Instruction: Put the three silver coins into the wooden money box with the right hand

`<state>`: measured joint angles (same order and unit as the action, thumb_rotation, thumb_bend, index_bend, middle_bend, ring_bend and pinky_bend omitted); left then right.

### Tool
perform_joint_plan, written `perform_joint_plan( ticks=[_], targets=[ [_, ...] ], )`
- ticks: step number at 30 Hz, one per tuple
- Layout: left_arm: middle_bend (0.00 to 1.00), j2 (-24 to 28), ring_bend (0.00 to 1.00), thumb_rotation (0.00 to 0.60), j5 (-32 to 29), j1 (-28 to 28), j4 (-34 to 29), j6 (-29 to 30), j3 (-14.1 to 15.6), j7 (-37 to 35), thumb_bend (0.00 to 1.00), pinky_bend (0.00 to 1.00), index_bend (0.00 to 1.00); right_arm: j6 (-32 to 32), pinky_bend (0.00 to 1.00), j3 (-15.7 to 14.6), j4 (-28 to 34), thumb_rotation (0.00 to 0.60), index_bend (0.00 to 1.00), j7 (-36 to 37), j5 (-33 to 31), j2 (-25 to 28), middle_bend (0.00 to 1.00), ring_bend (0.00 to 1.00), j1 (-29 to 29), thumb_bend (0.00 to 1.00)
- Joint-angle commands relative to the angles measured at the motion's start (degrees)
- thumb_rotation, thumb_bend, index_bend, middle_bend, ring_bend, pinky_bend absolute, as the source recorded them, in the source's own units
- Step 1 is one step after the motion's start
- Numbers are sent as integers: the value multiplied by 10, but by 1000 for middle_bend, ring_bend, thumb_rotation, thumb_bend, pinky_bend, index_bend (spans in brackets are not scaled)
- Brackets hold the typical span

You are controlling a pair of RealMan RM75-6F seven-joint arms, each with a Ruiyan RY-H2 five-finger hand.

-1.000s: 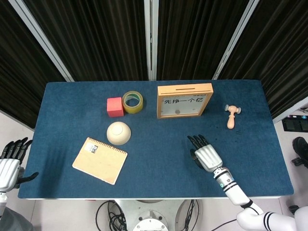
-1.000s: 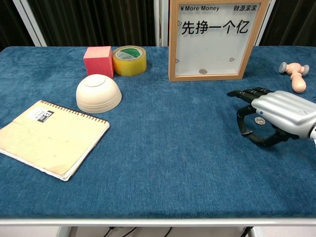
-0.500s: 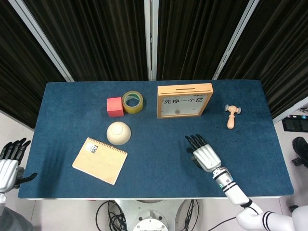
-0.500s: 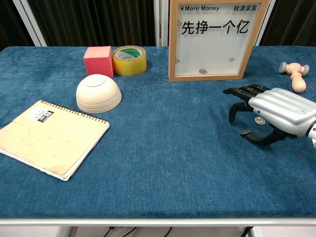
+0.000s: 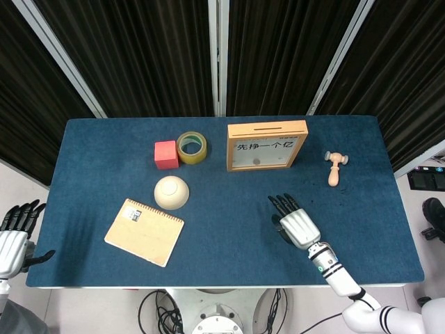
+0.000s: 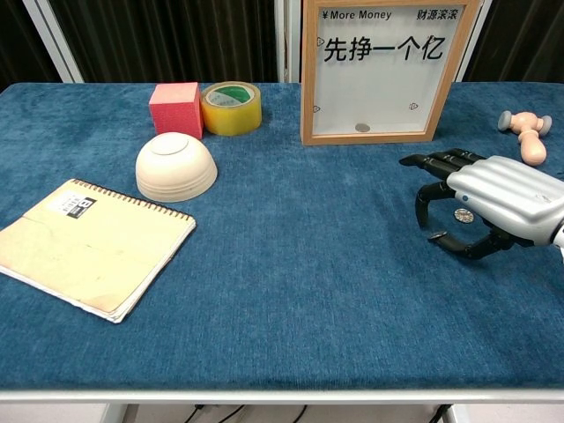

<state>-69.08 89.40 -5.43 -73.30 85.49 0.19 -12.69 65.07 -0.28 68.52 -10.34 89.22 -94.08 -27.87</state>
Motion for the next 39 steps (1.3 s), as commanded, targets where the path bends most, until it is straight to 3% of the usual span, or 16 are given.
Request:
perform_joint_plan(
  ticks=[1, 15, 21, 27, 32, 39],
  targets=[
    [0, 0, 0, 600, 0, 0, -1, 0, 0, -1, 0, 0, 7, 1, 0, 1, 0, 600, 521, 0, 0, 0, 9, 0, 0, 351],
    [0, 2, 0, 600, 2, 1, -3, 0, 2, -1, 0, 0, 7, 10, 0, 4, 7, 600, 642, 3, 2, 5, 17, 0, 2, 368],
    [0, 4, 0, 600, 5, 2, -8, 4, 3, 3, 0, 0, 7, 38, 0, 19, 52, 600, 665, 6, 7, 36, 20, 0, 4, 367],
    [0, 7, 0, 600, 10, 1, -17, 8, 3, 10, 0, 0, 7, 92, 0, 70, 154, 600, 681, 0, 16, 111, 20, 0, -2, 374],
    [0, 9, 0, 600, 13, 0, -23, 10, 3, 14, 0, 0, 7, 116, 0, 136, 236, 600, 690, -19, 0, 180, 22, 0, -17, 382],
    [0, 12, 0, 600, 17, 1, -31, 14, 5, 18, 0, 0, 7, 59, 0, 237, 284, 600, 725, -85, -123, 240, 23, 0, -66, 385]
  ],
)
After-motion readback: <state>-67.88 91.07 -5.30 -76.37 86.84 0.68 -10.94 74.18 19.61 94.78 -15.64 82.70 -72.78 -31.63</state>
